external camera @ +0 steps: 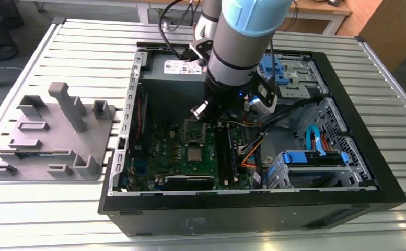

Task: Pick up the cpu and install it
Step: 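Close the cpu cover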

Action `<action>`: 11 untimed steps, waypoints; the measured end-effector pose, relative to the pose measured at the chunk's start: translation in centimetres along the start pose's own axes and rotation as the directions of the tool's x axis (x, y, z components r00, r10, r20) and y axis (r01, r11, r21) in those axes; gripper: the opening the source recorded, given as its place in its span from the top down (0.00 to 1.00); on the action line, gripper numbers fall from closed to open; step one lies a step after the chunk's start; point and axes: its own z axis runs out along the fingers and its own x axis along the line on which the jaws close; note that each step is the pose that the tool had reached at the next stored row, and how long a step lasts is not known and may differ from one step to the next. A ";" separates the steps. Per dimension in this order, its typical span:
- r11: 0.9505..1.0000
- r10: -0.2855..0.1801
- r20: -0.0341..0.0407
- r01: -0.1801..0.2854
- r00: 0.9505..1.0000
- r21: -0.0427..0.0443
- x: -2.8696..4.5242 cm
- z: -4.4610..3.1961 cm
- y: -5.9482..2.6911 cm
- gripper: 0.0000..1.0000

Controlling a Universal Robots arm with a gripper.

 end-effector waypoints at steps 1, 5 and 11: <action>1.000 -0.002 0.000 0.002 1.000 0.000 0.00 0.00 0.00 0.89; 0.999 -0.035 -0.005 0.035 0.999 -0.002 0.00 -0.01 0.00 0.89; 0.999 -0.044 -0.007 0.044 0.999 -0.002 0.00 -0.01 0.00 0.89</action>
